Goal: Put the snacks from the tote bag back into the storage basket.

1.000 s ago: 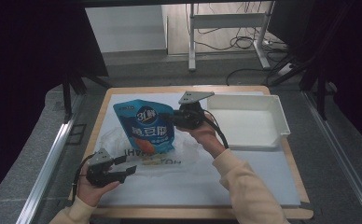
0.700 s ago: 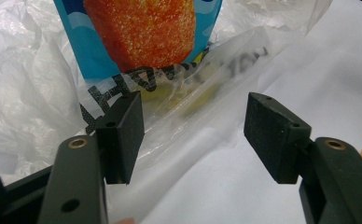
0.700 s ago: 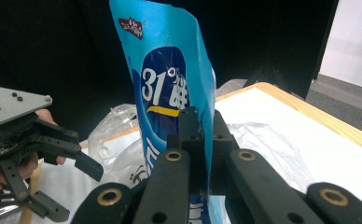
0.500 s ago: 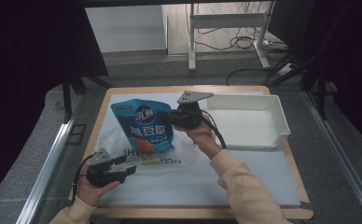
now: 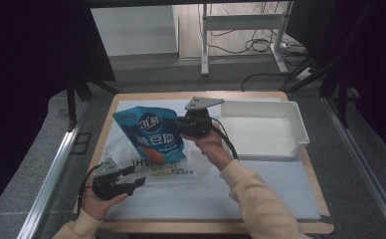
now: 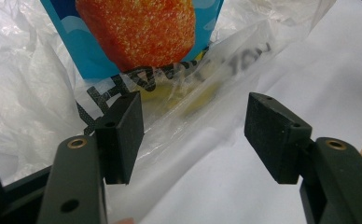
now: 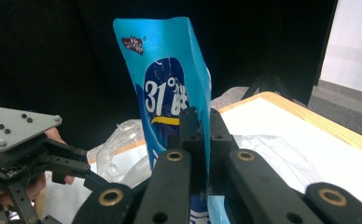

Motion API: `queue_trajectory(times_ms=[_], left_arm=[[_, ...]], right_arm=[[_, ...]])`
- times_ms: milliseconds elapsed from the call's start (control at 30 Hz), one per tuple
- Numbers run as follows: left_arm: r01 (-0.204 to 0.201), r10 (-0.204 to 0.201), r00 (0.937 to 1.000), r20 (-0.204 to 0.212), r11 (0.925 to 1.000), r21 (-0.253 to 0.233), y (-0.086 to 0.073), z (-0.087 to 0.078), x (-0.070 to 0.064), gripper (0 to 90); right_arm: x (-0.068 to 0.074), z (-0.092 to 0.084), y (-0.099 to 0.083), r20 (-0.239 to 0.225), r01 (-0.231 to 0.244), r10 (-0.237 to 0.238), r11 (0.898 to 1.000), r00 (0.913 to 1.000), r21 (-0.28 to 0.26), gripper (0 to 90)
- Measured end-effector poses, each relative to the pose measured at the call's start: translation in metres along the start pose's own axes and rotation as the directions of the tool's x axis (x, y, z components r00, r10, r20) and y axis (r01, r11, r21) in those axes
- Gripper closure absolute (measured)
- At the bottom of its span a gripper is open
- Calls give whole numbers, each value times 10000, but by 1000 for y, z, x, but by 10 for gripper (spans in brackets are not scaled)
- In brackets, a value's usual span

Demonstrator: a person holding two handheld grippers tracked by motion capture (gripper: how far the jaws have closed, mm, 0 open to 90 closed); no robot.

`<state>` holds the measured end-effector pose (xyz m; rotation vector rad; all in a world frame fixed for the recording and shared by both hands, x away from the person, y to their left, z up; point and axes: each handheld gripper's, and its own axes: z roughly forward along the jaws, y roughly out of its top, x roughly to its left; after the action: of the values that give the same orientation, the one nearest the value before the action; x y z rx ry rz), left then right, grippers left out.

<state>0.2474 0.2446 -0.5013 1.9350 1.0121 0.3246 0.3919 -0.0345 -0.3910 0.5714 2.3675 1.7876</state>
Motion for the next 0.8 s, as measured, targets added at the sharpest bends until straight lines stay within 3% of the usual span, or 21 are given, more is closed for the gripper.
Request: queue_trajectory(times_ms=[133, 800], left_arm=[[-4, 4, 10000, 18, 10000, 9, 0, 0, 0, 377], [-6, 6, 10000, -19, 10000, 66, -1, 2, 1, 377]], right_arm=[[0, 2, 2, -151, -185, 183, 9998, 9997, -114, 886], [11, 1, 18, -197, 160, -172, 9979, 9997, -628, 888]])
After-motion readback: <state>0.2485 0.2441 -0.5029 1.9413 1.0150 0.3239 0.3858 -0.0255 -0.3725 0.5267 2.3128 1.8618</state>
